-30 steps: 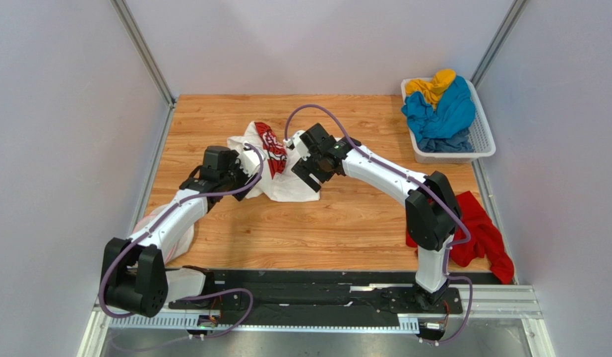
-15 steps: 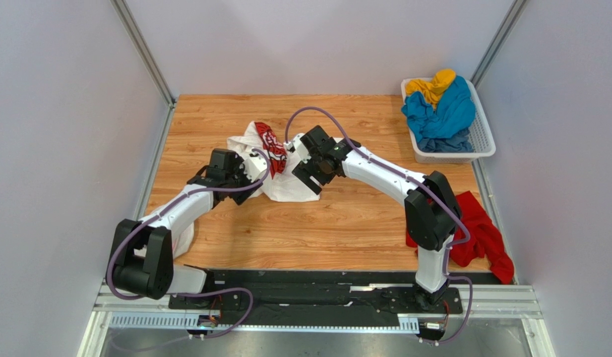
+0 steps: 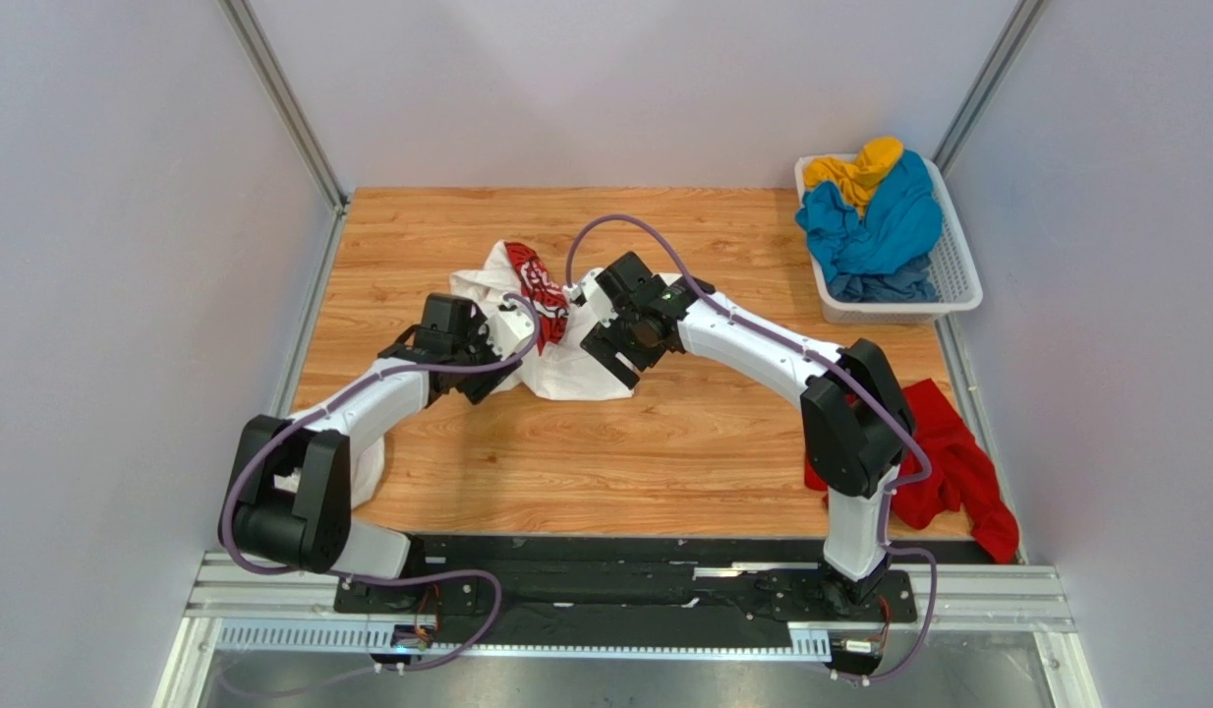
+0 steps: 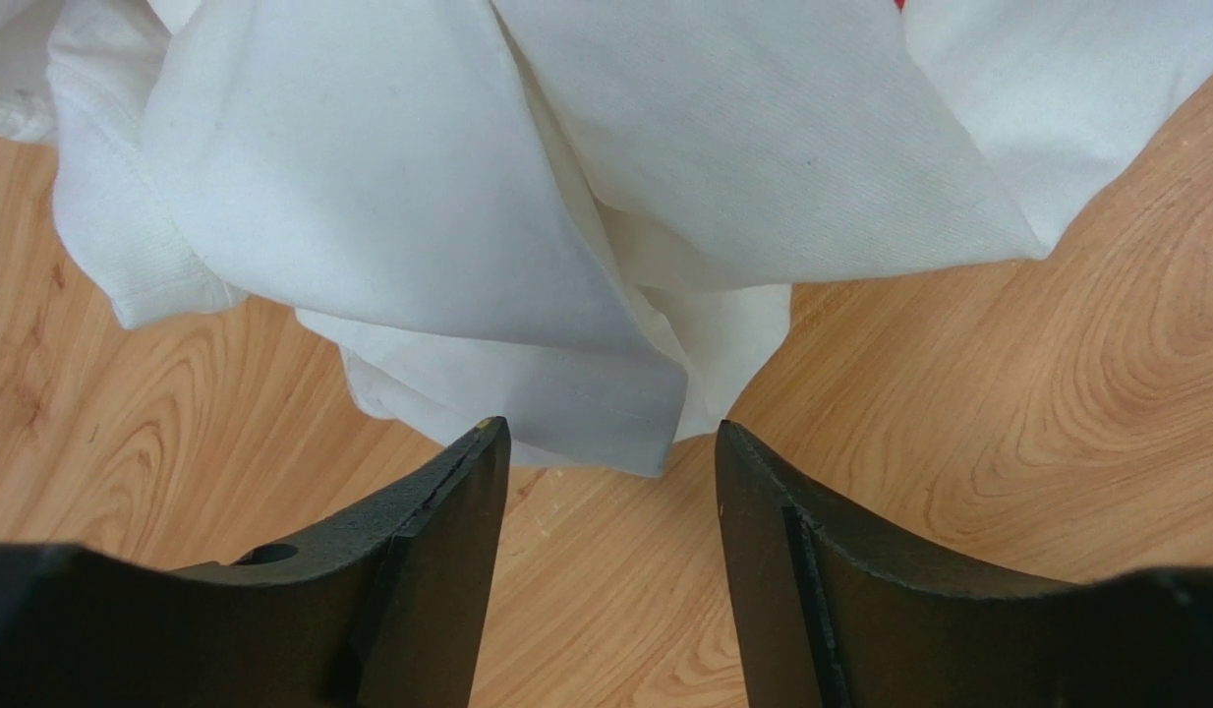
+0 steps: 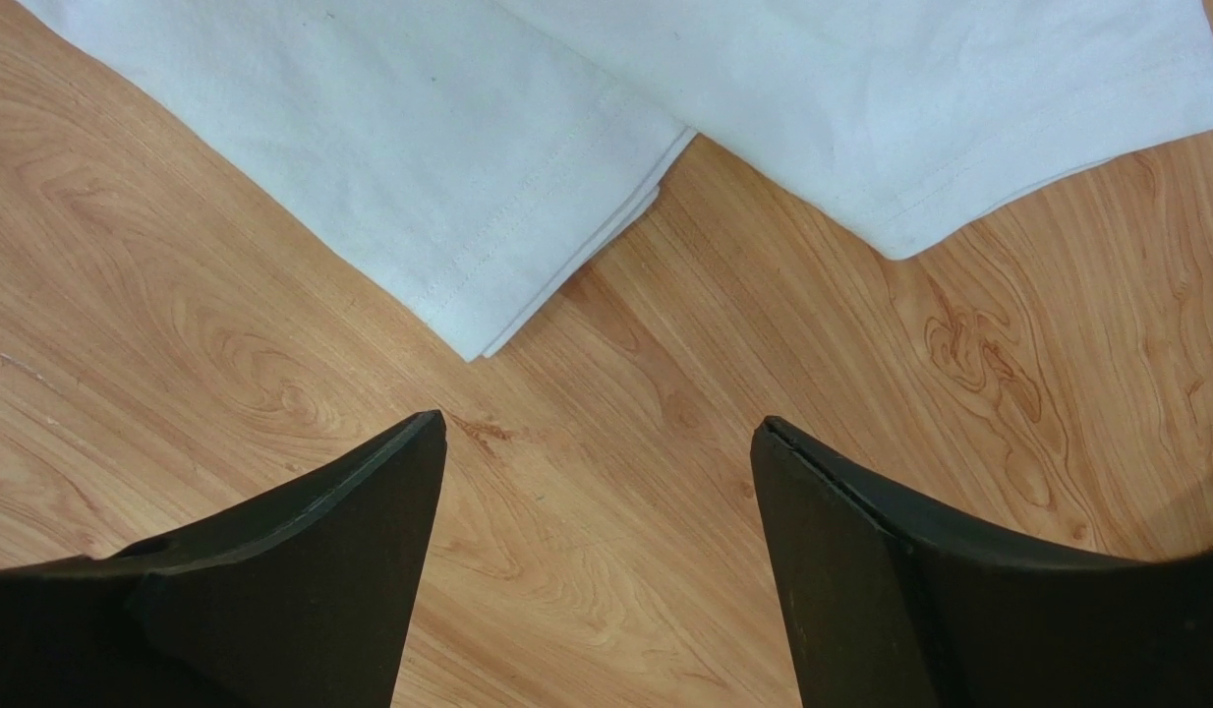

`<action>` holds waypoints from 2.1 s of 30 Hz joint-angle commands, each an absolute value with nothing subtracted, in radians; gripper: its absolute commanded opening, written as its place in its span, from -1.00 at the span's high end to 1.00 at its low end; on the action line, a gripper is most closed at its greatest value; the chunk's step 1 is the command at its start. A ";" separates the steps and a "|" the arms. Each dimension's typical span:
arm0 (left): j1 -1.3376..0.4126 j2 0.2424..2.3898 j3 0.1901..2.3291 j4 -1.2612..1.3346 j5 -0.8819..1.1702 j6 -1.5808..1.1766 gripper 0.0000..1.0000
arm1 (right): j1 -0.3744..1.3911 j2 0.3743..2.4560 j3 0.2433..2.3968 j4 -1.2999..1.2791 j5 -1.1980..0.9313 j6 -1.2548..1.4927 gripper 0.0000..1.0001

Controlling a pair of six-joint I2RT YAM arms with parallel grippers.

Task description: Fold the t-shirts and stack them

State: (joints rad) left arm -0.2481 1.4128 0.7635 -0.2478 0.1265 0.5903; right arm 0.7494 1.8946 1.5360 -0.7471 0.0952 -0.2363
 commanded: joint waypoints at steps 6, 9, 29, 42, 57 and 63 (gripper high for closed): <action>-0.245 1.445 0.825 -0.207 0.140 0.598 -0.12 | 0.755 1.865 1.525 -0.735 0.083 -0.222 -0.59; -0.245 1.457 0.834 -0.212 0.133 0.597 0.00 | 0.755 1.867 1.525 -0.735 0.081 -0.221 -0.58; -0.245 1.416 0.861 -0.250 0.133 0.571 0.84 | 0.755 1.907 1.525 -0.735 0.045 -0.219 -0.52; -0.245 1.376 0.864 -0.273 0.140 0.572 0.57 | 0.756 1.914 1.525 -0.739 0.037 -0.218 -0.50; -0.245 1.408 0.870 -0.256 0.130 0.577 0.91 | 0.755 1.916 1.517 -0.738 0.043 -0.221 -0.47; -0.245 1.373 0.868 -0.268 0.140 0.561 0.99 | 0.755 1.925 1.511 -0.736 0.041 -0.221 -0.47</action>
